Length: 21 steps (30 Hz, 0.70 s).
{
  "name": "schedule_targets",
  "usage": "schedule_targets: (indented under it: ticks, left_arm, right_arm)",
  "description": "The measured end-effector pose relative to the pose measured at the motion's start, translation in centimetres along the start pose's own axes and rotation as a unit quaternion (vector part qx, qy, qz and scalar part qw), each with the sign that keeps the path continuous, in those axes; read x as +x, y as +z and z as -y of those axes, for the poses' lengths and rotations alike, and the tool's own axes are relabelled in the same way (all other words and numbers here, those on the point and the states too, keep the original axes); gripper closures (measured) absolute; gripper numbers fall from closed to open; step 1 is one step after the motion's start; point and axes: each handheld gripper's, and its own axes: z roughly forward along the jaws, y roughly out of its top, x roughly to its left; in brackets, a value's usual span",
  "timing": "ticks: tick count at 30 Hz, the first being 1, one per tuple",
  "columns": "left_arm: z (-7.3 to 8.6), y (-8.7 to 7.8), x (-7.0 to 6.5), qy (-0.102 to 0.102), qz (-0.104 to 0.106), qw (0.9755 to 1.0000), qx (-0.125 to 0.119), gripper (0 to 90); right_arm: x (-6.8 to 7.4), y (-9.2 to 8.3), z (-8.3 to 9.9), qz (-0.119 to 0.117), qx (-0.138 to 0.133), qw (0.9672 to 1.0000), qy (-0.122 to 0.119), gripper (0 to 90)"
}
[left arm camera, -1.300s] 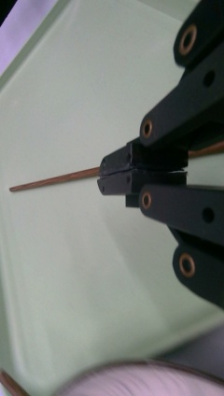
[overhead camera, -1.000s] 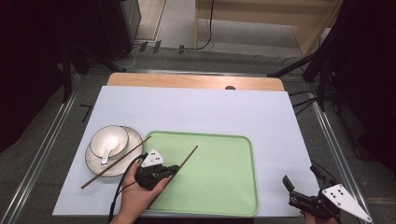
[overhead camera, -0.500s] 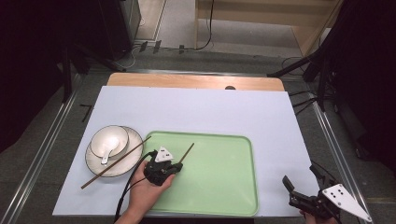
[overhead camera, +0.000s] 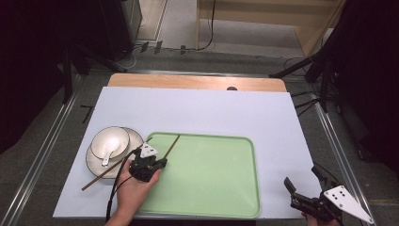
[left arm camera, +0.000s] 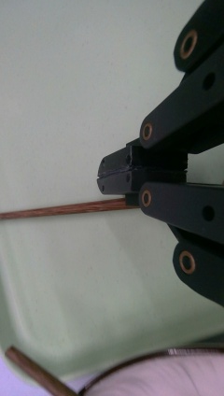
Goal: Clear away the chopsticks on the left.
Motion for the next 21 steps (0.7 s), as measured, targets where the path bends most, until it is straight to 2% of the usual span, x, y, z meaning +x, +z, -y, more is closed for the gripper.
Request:
schedule_targets:
  ticks: [3, 6, 12, 16, 19, 20, 21]
  left_arm:
    - [0.0, -0.1, 0.3, -0.002, -0.009, 1.0, -0.001, 90.0]
    - [0.3, -0.5, 1.1, -0.013, -0.023, 0.9996, -0.005, 90.0]
    - [1.0, -1.1, 1.8, -0.023, -0.031, 0.9992, -0.013, 90.0]
    - [1.3, -1.4, 2.1, -0.029, -0.027, 0.999, -0.022, 90.0]
    - [1.4, -1.6, 2.0, -0.025, -0.026, 0.9991, -0.022, 90.0]
    - [1.5, -1.5, 2.1, -0.022, -0.015, 0.9994, -0.024, 90.0]
    - [1.5, -1.5, 2.1, -0.022, -0.015, 0.9994, -0.024, 90.0]
  right_arm:
    - [0.0, 0.0, 0.0, 0.0, 0.0, 1.0, 0.0, 0.8]
    - [-0.1, -0.1, 0.0, 0.0, 0.0, 1.0, 0.001, 0.8]
    - [-0.2, -0.1, 0.0, 0.001, -0.002, 1.0, 0.001, 0.8]
    - [-0.1, -0.1, 0.0, 0.001, -0.002, 1.0, 0.001, 0.8]
    - [-0.2, -0.2, 0.0, 0.001, -0.003, 1.0, 0.001, 0.8]
    - [-0.2, -0.2, 0.0, 0.001, -0.003, 1.0, 0.001, 0.8]
    - [-0.2, -0.2, 0.0, 0.001, -0.003, 1.0, 0.001, 0.8]
